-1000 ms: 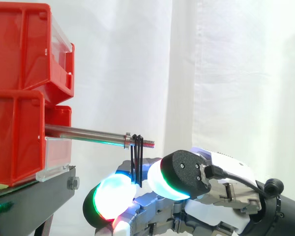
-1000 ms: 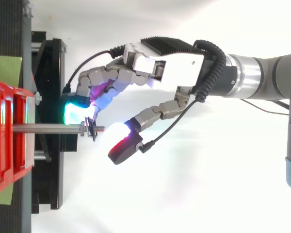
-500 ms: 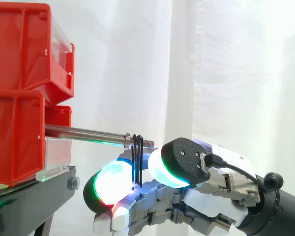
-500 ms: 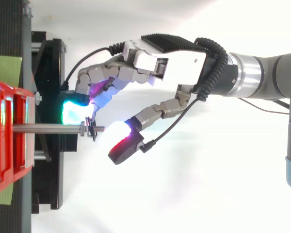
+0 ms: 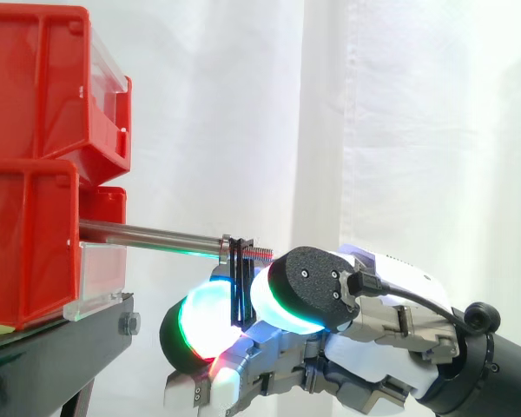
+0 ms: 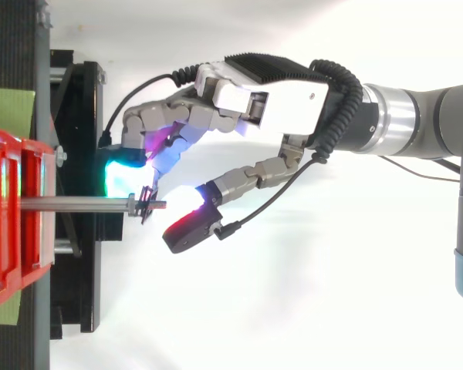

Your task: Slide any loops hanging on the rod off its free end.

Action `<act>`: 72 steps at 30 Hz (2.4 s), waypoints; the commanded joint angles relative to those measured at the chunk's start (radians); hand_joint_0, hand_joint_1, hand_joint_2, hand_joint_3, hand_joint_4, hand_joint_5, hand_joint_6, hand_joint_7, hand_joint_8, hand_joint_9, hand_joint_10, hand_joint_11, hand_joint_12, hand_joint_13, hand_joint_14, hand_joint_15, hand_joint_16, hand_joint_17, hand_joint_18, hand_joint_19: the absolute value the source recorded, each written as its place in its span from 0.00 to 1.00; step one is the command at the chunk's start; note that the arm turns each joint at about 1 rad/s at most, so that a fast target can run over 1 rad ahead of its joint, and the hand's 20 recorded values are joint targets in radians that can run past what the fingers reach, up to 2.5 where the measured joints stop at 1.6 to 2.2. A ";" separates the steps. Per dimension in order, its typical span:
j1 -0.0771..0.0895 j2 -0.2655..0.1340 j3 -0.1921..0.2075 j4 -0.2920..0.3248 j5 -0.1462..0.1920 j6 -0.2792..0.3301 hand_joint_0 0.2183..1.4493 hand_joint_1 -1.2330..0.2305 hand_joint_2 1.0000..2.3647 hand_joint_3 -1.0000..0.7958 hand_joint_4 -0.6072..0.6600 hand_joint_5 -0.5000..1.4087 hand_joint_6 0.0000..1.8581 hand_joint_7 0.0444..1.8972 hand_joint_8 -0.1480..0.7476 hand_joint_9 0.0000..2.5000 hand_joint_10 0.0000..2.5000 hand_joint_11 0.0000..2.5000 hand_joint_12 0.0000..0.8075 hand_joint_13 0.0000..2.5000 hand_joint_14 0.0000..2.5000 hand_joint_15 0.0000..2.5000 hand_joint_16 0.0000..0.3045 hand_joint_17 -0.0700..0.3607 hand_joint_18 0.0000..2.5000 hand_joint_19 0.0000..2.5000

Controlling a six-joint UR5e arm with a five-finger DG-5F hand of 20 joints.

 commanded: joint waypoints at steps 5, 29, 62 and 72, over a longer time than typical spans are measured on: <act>-0.003 0.000 0.000 -0.001 -0.006 0.000 0.34 0.37 0.02 0.53 0.64 0.18 0.37 0.61 0.52 0.38 0.00 0.17 0.42 0.31 0.00 0.08 0.19 0.47 0.30 0.18; -0.005 0.089 0.000 -0.171 -0.013 0.003 0.33 0.35 0.02 0.60 0.64 0.15 0.46 0.52 0.55 0.39 0.01 0.19 0.45 0.31 0.00 0.09 0.20 0.49 0.31 0.18; 0.005 0.176 -0.002 -0.565 0.011 0.003 0.30 0.36 0.01 0.53 0.68 0.16 0.45 0.54 0.55 0.39 0.00 0.20 0.46 0.31 0.00 0.09 0.21 0.50 0.31 0.18; 0.008 0.202 0.000 -0.665 0.019 0.008 0.28 0.37 0.02 0.50 0.66 0.16 0.44 0.56 0.54 0.39 0.00 0.20 0.44 0.30 0.00 0.09 0.20 0.48 0.29 0.19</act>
